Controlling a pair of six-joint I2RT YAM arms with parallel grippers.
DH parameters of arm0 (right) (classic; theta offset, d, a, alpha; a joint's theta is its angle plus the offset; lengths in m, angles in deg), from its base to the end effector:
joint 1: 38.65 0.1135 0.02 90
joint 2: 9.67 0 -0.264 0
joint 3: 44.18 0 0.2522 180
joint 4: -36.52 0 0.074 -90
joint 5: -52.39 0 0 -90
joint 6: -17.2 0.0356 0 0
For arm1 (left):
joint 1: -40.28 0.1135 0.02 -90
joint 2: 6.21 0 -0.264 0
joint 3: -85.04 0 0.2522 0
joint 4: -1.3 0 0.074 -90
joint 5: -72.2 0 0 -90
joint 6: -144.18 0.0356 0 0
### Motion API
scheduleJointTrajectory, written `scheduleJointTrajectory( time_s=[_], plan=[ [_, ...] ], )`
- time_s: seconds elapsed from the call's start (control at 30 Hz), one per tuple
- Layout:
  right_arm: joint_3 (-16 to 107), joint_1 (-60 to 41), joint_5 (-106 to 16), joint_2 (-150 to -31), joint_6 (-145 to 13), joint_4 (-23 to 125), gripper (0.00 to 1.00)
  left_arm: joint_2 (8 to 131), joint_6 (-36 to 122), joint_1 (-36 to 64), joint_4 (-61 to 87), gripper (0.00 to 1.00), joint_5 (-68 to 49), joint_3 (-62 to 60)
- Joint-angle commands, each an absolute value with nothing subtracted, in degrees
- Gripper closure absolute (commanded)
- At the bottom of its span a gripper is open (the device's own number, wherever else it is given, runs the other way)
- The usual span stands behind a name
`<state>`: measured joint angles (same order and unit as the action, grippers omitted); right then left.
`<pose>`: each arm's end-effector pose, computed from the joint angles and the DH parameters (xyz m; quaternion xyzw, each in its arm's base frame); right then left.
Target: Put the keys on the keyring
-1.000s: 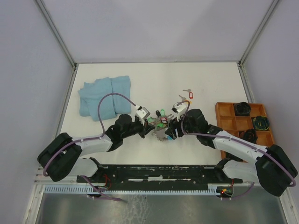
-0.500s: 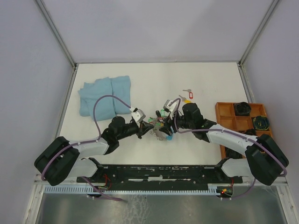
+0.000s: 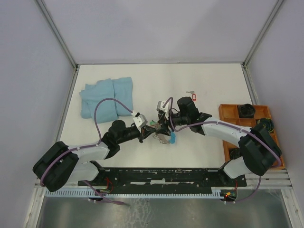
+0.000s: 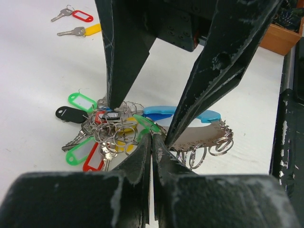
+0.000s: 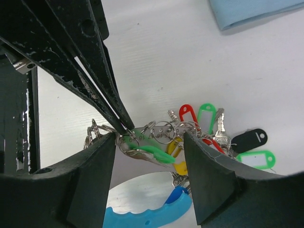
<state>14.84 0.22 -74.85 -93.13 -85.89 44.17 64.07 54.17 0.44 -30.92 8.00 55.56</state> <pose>0.2249 0.2090 0.2171 -0.5022 0.6777 0.3747 0.3849 0.1641 -0.1571 0.1814 0.3886 0.6451 -0.3758 0.5400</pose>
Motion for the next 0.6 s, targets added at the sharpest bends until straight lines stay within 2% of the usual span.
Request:
scheduleJointTrajectory(
  time_s=[0.0,0.3,0.33,0.57],
  plan=[
    [17.8,0.06,-79.68,-94.43,-89.09,48.12,0.34,62.78,57.3,0.73,-35.83,0.97,9.49,55.63],
    [19.51,-0.14,-81.98,-96.74,-90.64,52.97,0.55,62.43,57.62,0.77,-36.34,0.97,10.37,56.15],
    [19.93,-0.18,-82.69,-97.21,-90.64,53.09,0.61,62.45,57.61,0.73,-36.91,0.97,11.11,56.32],
    [22.01,-0.44,-84.28,-99.66,-90.79,56.32,0.83,62.11,57.6,0.68,-38.52,0.97,12.14,56.93]
  ],
)
